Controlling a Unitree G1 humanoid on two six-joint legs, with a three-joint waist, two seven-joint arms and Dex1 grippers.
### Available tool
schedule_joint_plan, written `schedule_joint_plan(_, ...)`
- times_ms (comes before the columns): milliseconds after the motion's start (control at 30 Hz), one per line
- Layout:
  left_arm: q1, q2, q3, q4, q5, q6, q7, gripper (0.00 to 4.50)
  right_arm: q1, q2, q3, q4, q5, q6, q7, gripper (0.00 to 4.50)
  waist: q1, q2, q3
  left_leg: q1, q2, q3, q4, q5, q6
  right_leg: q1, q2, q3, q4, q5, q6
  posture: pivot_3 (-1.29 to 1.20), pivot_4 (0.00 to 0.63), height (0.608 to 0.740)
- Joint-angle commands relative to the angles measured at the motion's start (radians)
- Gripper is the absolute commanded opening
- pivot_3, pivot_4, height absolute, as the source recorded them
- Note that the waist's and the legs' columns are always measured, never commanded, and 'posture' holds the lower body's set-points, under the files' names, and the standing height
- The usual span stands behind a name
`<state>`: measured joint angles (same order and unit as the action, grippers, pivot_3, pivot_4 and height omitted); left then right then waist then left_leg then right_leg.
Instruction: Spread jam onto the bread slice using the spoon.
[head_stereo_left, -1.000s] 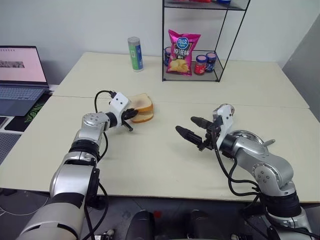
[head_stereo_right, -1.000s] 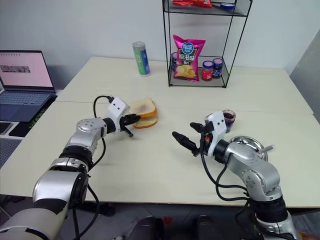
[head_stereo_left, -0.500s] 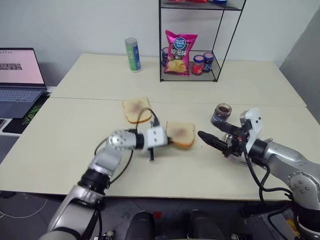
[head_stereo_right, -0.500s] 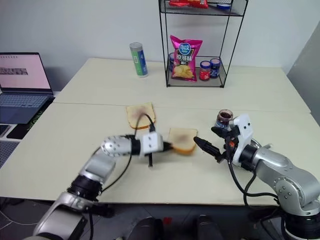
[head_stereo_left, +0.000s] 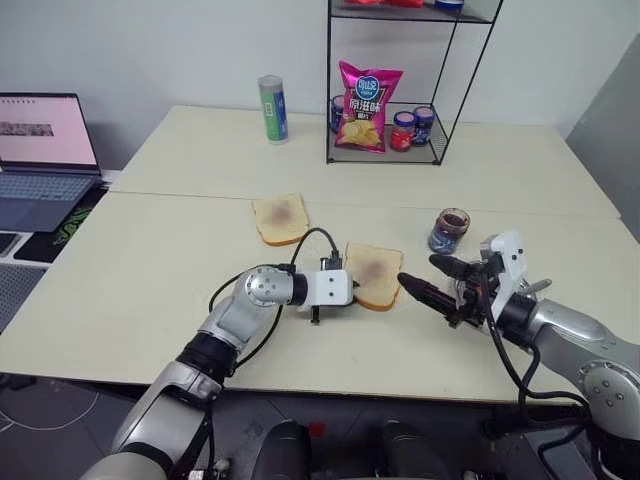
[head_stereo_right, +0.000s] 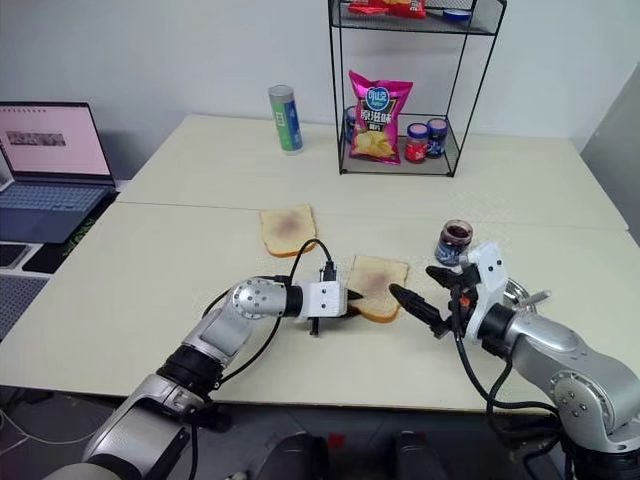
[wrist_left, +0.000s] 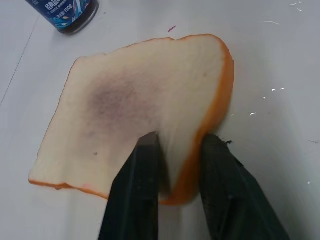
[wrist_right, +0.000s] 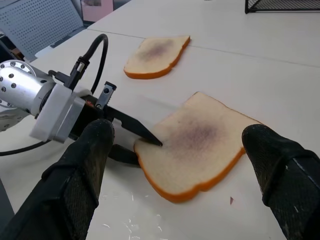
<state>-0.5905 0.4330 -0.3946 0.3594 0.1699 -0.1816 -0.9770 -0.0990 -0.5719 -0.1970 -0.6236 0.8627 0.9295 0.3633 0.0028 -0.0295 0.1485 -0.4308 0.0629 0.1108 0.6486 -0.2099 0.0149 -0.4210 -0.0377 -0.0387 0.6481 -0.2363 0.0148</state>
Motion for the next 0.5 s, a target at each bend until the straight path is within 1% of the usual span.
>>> schedule_joint_plan(33,0.024,0.058,0.054,-0.108,-0.09,0.083,-0.091,2.38,0.025,-0.013,-0.078,-0.035,0.031,-0.011,-0.013,4.5,-0.002,0.0,0.0,0.0,0.0,0.0,0.0,0.0,0.0,0.0,0.0,0.0,0.0,0.0,0.0,0.0,0.15,0.74)
schedule_joint_plan(100,0.051,0.104,0.093,-0.184,-0.168,0.174,-0.15,2.68,0.048,-0.017,-0.128,-0.029,0.05,-0.01,-0.024,4.5,-0.004,0.0,0.0,0.0,0.001,-0.001,-0.001,0.0,0.0,0.0,0.0,0.0,0.0,0.0,0.0,0.0,0.15,0.74)
schedule_joint_plan(233,0.078,0.164,0.151,-0.315,-0.289,0.349,-0.22,3.73,0.088,-0.014,-0.228,-0.017,0.1,-0.008,-0.052,4.5,-0.004,0.0,0.0,0.0,0.001,-0.001,-0.002,0.0,0.0,-0.001,0.001,-0.001,0.0,-0.001,0.0,0.0,0.15,0.74)
schedule_joint_plan(267,0.075,0.174,0.17,-0.338,-0.318,0.389,-0.227,3.79,0.105,-0.013,-0.265,-0.011,0.113,-0.01,-0.062,4.5,-0.004,0.0,0.0,0.0,0.001,-0.001,-0.002,0.0,0.0,-0.001,0.001,-0.001,0.0,-0.001,0.0,0.0,0.15,0.74)
schedule_joint_plan(300,0.07,0.178,0.187,-0.356,-0.342,0.424,-0.226,3.98,0.123,-0.017,-0.3,-0.002,0.12,-0.012,-0.065,4.5,-0.002,0.0,0.0,0.0,0.0,-0.001,-0.002,0.0,0.0,0.0,0.001,-0.001,0.0,-0.001,0.0,0.0,0.15,0.74)
schedule_joint_plan(400,0.046,0.16,0.229,-0.395,-0.417,0.517,-0.206,4.49,0.176,-0.034,-0.373,0.029,0.094,-0.031,-0.069,4.5,0.004,0.0,0.0,0.0,-0.001,-0.001,-0.001,0.0,0.0,0.0,0.0,-0.001,0.0,-0.001,0.0,0.0,0.15,0.74)
schedule_joint_plan(500,0.018,0.089,0.261,-0.435,-0.507,0.621,-0.156,4.49,0.22,-0.03,-0.468,0.098,0.072,-0.062,-0.087,4.5,0.006,0.0,0.0,0.0,-0.002,0.0,0.0,0.0,0.0,0.001,0.0,0.0,-0.001,-0.001,0.0,0.0,0.15,0.74)
